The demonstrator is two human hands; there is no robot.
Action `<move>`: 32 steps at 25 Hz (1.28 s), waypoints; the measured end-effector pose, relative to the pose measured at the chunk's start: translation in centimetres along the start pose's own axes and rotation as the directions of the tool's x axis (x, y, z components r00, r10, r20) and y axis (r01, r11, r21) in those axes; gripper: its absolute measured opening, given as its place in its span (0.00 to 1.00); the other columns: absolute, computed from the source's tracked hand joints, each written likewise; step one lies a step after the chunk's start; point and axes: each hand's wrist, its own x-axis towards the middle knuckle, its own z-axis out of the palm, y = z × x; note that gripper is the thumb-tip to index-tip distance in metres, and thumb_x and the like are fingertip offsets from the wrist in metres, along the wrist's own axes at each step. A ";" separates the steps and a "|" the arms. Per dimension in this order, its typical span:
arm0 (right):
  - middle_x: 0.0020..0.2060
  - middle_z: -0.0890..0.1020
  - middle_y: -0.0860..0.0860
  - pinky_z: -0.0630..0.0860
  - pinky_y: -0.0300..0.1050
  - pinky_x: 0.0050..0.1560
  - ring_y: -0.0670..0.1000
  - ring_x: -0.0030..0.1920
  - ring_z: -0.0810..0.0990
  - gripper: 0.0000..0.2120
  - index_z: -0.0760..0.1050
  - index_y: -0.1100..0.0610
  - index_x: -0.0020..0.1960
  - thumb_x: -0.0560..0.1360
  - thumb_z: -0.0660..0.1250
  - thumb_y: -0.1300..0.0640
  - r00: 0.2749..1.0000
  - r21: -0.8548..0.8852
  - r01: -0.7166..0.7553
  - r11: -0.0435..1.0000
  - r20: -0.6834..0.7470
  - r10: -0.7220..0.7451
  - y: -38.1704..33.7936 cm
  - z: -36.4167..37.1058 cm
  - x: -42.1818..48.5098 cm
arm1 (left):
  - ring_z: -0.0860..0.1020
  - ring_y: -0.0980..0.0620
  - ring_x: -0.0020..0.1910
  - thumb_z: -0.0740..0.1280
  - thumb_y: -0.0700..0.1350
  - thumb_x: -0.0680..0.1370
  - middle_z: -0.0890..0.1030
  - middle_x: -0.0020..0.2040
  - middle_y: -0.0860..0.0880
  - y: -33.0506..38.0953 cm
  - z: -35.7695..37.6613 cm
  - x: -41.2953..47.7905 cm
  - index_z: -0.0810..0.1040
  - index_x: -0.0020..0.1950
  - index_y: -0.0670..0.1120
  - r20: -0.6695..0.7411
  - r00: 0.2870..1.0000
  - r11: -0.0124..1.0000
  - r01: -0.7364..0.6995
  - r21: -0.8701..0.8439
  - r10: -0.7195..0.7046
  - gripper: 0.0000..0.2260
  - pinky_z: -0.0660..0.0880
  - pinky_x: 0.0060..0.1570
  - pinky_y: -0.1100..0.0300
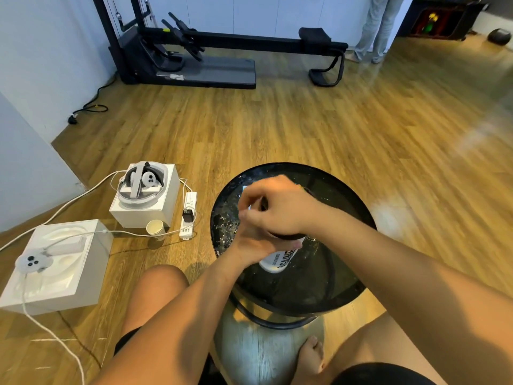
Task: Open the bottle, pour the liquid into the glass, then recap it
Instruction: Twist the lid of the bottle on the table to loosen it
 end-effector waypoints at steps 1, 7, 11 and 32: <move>0.50 0.83 0.49 0.78 0.53 0.54 0.52 0.54 0.80 0.13 0.81 0.51 0.54 0.78 0.65 0.43 0.998 -0.044 -0.057 0.997 -0.038 0.055 0.5 -0.6 0.2 | 0.77 0.59 0.55 0.85 0.47 0.61 0.75 0.54 0.60 0.1 -0.1 0.0 0.67 0.65 0.52 -0.024 1.000 1.000 -0.003 0.010 0.004 0.39 0.71 0.45 0.76; 0.56 0.79 0.54 0.70 0.57 0.58 0.58 0.61 0.76 0.25 0.77 0.49 0.59 0.79 0.52 0.33 0.942 -0.394 -0.299 0.869 0.025 0.335 2.1 -0.6 0.9 | 0.77 0.61 0.54 0.85 0.50 0.59 0.77 0.53 0.60 -0.1 -0.1 0.1 0.65 0.63 0.56 -0.052 0.999 0.999 0.011 0.037 -0.009 0.40 0.72 0.47 0.72; 0.29 0.76 0.46 0.76 0.51 0.51 0.45 0.34 0.75 0.18 0.75 0.50 0.35 0.78 0.64 0.40 0.998 -0.133 -0.006 0.991 0.068 0.015 0.3 0.9 0.4 | 0.73 0.57 0.60 0.83 0.43 0.65 0.71 0.52 0.61 0.0 0.2 -0.1 0.65 0.65 0.50 0.041 0.998 0.999 0.037 0.038 -0.039 0.36 0.66 0.46 0.83; 0.63 0.78 0.54 0.69 0.58 0.66 0.57 0.66 0.73 0.28 0.73 0.50 0.68 0.78 0.54 0.32 0.945 -0.287 -0.327 0.900 -0.085 0.316 2.5 -0.8 0.2 | 0.77 0.56 0.59 0.86 0.51 0.57 0.78 0.58 0.56 0.1 0.1 0.0 0.63 0.65 0.58 -0.057 0.998 1.000 -0.003 0.009 0.004 0.44 0.75 0.56 0.62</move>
